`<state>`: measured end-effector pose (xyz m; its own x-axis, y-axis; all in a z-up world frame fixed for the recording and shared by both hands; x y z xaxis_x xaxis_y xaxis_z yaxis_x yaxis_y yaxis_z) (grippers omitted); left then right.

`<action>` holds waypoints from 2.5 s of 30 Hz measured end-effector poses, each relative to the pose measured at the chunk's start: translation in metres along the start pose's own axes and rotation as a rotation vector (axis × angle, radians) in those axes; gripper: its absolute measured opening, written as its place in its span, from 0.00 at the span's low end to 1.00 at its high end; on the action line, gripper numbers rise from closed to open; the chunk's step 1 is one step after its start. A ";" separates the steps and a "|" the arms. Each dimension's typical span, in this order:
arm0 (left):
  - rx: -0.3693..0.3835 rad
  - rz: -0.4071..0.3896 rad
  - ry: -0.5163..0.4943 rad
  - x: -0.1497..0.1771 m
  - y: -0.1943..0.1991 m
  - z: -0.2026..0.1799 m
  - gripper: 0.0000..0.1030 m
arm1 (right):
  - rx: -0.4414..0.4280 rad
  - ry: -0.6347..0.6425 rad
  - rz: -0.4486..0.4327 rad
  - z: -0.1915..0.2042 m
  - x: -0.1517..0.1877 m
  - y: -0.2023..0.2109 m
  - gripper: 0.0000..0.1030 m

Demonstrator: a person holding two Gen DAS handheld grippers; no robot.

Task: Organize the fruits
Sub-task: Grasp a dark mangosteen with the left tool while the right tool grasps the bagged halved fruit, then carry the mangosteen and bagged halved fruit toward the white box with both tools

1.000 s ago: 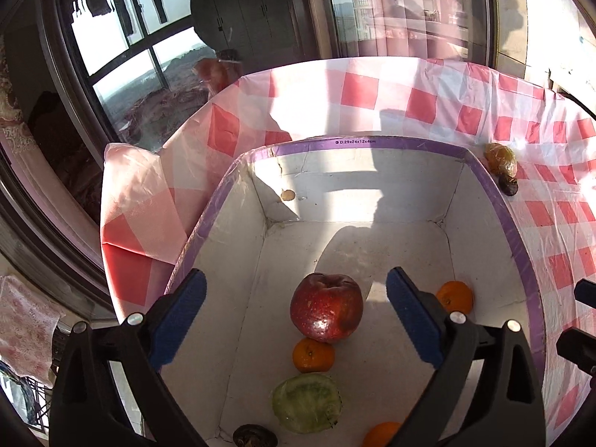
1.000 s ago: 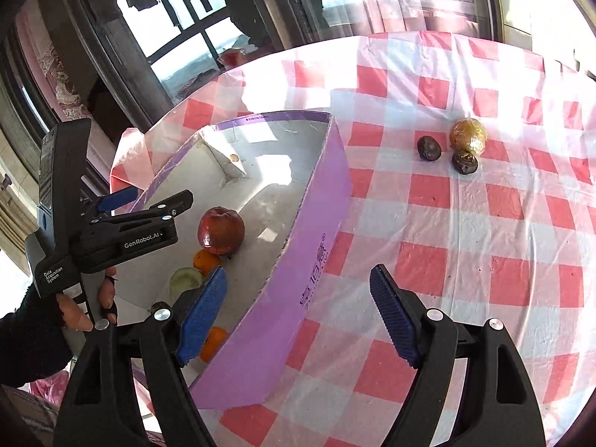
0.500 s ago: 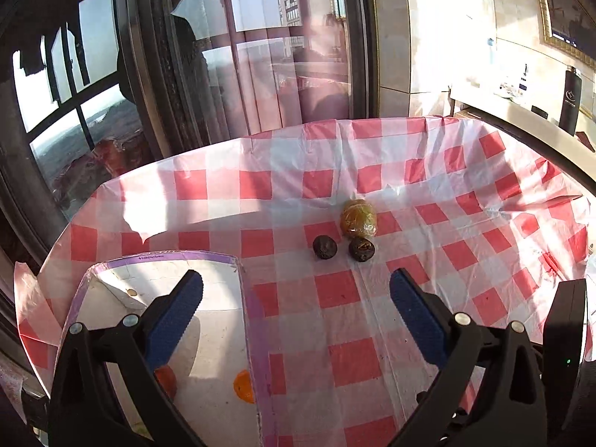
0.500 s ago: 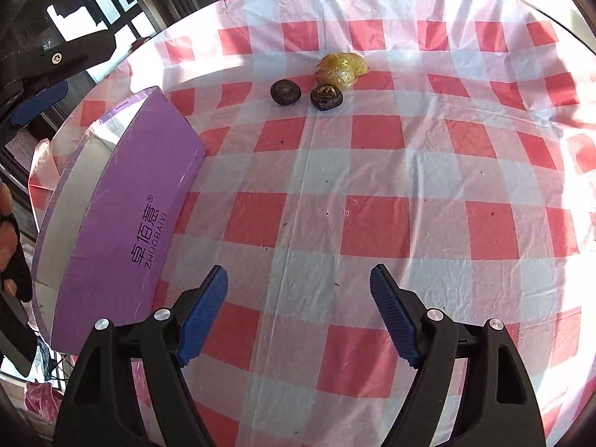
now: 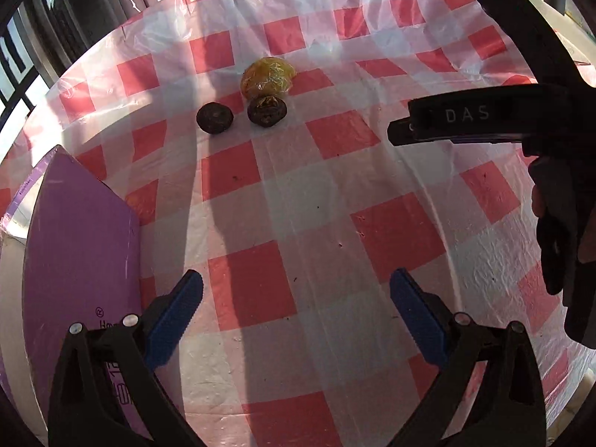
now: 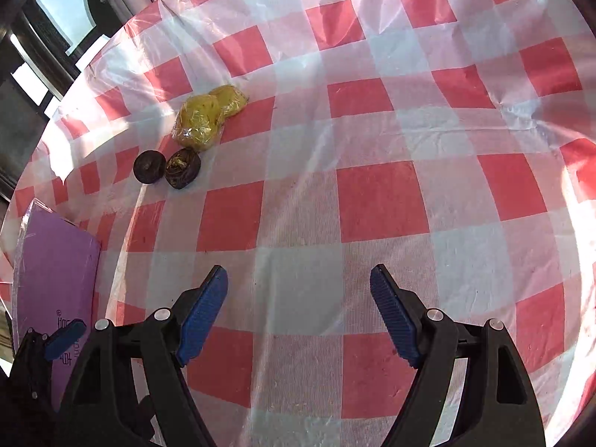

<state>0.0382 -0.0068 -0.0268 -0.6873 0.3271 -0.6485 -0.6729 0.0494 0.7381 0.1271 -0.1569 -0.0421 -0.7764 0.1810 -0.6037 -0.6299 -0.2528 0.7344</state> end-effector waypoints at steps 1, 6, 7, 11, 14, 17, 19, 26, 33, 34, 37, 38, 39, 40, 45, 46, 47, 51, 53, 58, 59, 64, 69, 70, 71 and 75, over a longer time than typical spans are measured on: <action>-0.008 0.009 -0.002 0.003 -0.003 -0.001 0.98 | -0.016 0.004 -0.002 0.005 -0.009 -0.010 0.74; -0.063 0.038 0.048 0.011 -0.004 0.005 0.97 | -0.060 0.027 -0.041 0.046 -0.058 -0.054 0.74; -0.073 0.043 0.063 0.013 -0.003 0.006 0.97 | -0.055 0.027 -0.048 0.054 -0.066 -0.062 0.74; -0.100 0.068 0.107 0.020 0.002 0.009 0.98 | -0.011 -0.020 -0.053 0.079 -0.094 -0.092 0.75; -0.113 0.084 0.117 0.026 0.003 0.010 0.98 | 0.032 -0.041 -0.037 0.094 -0.105 -0.111 0.74; -0.128 0.096 0.124 0.031 0.003 0.011 0.98 | 0.118 0.019 0.003 0.106 -0.106 -0.129 0.74; -0.139 0.104 0.129 0.032 0.001 0.014 0.98 | 0.182 0.093 0.009 0.112 -0.105 -0.137 0.73; -0.160 0.104 0.135 0.019 -0.017 0.028 0.98 | 0.160 0.182 -0.012 0.108 -0.097 -0.124 0.60; -0.109 0.067 0.172 -0.021 -0.059 0.032 0.97 | 0.088 0.069 -0.083 0.007 -0.099 -0.063 0.60; -0.104 0.061 0.183 -0.029 -0.068 0.033 0.97 | 0.091 0.052 -0.091 -0.012 -0.096 -0.053 0.60; -0.111 0.037 0.226 -0.056 -0.094 0.037 0.97 | 0.088 0.029 -0.105 -0.057 -0.081 -0.023 0.60; -0.114 0.031 0.241 -0.065 -0.103 0.039 0.97 | 0.086 0.021 -0.109 -0.069 -0.074 -0.013 0.60; -0.118 0.026 0.259 -0.073 -0.111 0.040 0.96 | 0.085 0.014 -0.109 -0.078 -0.068 -0.005 0.60; -0.119 0.019 0.276 -0.082 -0.119 0.042 0.95 | 0.085 0.009 -0.106 -0.087 -0.061 0.003 0.60; -0.106 -0.007 0.338 -0.112 -0.145 0.047 0.78 | 0.079 -0.025 -0.081 -0.093 -0.019 0.026 0.60; -0.104 -0.017 0.331 -0.117 -0.146 0.046 0.72 | 0.074 -0.023 -0.084 -0.092 -0.016 0.030 0.60; -0.092 -0.023 0.314 -0.120 -0.145 0.042 0.56 | 0.066 -0.027 -0.084 -0.091 -0.009 0.035 0.60; -0.036 0.000 0.317 -0.115 -0.126 0.020 0.40 | 0.036 -0.057 -0.084 -0.086 0.003 0.043 0.60; -0.030 -0.006 0.344 -0.103 -0.106 0.011 0.39 | 0.026 -0.053 -0.087 -0.081 0.007 0.043 0.60; 0.017 0.019 0.370 -0.066 -0.059 -0.019 0.39 | 0.001 -0.028 -0.100 -0.070 0.014 0.047 0.60; 0.028 0.033 0.365 -0.059 -0.051 -0.023 0.39 | 0.000 -0.025 -0.096 -0.069 0.017 0.047 0.60; 0.063 0.069 0.311 -0.031 -0.030 -0.038 0.39 | 0.009 -0.002 -0.097 -0.064 0.028 0.054 0.59; 0.092 0.061 0.296 -0.022 -0.021 -0.037 0.39 | 0.034 0.035 -0.112 -0.063 0.034 0.060 0.59; 0.097 0.060 0.304 -0.021 -0.020 -0.036 0.39 | 0.039 0.048 -0.115 -0.062 0.035 0.060 0.59; 0.099 0.060 0.311 -0.020 -0.019 -0.035 0.39 | 0.050 0.065 -0.115 -0.061 0.035 0.059 0.60; 0.121 0.064 0.311 -0.014 -0.017 -0.031 0.40 | 0.116 0.134 -0.079 -0.054 0.039 0.046 0.62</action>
<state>0.0505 -0.0412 -0.0359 -0.7903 0.0302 -0.6120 -0.6012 0.1553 0.7839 0.0695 -0.2129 -0.0488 -0.7198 0.0657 -0.6910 -0.6928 -0.1307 0.7092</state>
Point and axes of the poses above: each gripper's, at about its wrist camera, not at the fingertips, and y roughly against the way its jaws point, z to its left, x to its underside, the point moved 6 cm from there along -y, roughly the way its jaws point, and after that the axes turned 13 degrees about -z, right-handed, at the moved point
